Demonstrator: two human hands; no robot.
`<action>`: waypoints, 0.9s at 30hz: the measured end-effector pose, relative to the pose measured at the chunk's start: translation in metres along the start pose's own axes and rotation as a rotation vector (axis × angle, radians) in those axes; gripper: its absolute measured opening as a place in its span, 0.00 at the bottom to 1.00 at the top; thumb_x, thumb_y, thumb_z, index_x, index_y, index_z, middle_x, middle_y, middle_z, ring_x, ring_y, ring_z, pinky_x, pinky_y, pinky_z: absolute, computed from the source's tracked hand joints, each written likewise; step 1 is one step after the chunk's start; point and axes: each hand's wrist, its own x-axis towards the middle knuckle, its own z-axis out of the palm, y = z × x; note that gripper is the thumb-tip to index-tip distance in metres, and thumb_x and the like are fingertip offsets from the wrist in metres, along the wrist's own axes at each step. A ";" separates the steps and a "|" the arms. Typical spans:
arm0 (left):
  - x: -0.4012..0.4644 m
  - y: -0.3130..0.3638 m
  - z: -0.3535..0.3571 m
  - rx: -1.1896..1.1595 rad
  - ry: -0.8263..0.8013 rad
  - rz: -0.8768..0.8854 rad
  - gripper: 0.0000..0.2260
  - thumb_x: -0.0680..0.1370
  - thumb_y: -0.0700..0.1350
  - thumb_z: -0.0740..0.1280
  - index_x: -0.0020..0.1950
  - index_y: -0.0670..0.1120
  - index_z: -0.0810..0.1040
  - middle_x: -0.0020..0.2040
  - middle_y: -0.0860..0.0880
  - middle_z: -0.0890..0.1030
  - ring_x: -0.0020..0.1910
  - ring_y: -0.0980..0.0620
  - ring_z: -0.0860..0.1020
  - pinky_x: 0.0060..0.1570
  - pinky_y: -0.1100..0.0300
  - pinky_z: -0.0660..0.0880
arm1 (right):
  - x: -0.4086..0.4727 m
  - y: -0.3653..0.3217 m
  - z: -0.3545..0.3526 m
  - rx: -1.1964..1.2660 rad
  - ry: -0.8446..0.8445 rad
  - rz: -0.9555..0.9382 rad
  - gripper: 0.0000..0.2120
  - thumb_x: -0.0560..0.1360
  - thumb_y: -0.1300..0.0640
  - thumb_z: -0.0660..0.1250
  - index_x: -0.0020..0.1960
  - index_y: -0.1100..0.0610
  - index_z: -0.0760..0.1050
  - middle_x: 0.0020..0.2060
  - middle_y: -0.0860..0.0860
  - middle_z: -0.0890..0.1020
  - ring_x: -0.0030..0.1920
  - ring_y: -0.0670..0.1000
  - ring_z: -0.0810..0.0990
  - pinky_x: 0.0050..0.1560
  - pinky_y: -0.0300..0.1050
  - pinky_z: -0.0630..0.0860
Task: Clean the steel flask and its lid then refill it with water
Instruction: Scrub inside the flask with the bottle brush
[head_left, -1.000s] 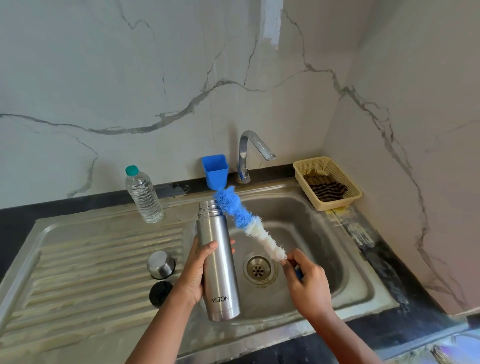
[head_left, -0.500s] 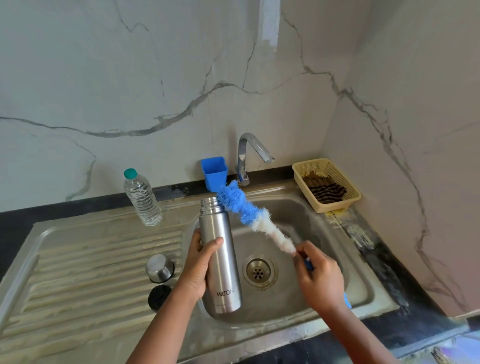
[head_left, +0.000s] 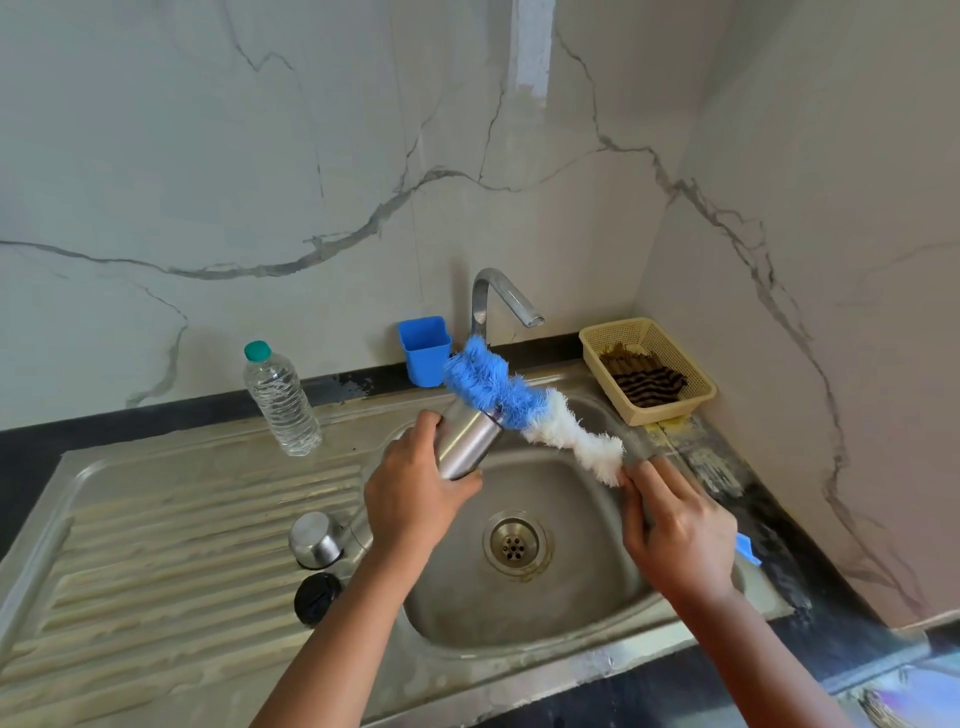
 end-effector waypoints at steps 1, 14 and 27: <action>0.002 -0.001 -0.002 -0.001 0.022 -0.009 0.28 0.62 0.56 0.79 0.56 0.51 0.71 0.46 0.55 0.79 0.42 0.50 0.77 0.34 0.59 0.64 | -0.004 0.002 0.000 0.014 -0.002 -0.009 0.10 0.79 0.59 0.61 0.40 0.57 0.76 0.33 0.48 0.74 0.29 0.51 0.74 0.20 0.42 0.65; 0.008 -0.010 -0.020 -0.047 0.069 -0.098 0.26 0.63 0.57 0.78 0.54 0.53 0.69 0.42 0.56 0.76 0.38 0.50 0.74 0.33 0.58 0.65 | -0.028 -0.003 0.009 0.061 -0.037 0.021 0.08 0.76 0.63 0.61 0.38 0.55 0.71 0.31 0.48 0.70 0.28 0.49 0.68 0.26 0.38 0.55; 0.016 -0.058 -0.024 0.589 0.230 0.508 0.38 0.55 0.47 0.83 0.61 0.45 0.71 0.53 0.43 0.80 0.46 0.41 0.78 0.46 0.48 0.75 | -0.018 0.012 -0.003 0.070 -0.157 -0.077 0.08 0.75 0.61 0.62 0.38 0.56 0.77 0.31 0.46 0.73 0.27 0.49 0.71 0.19 0.41 0.61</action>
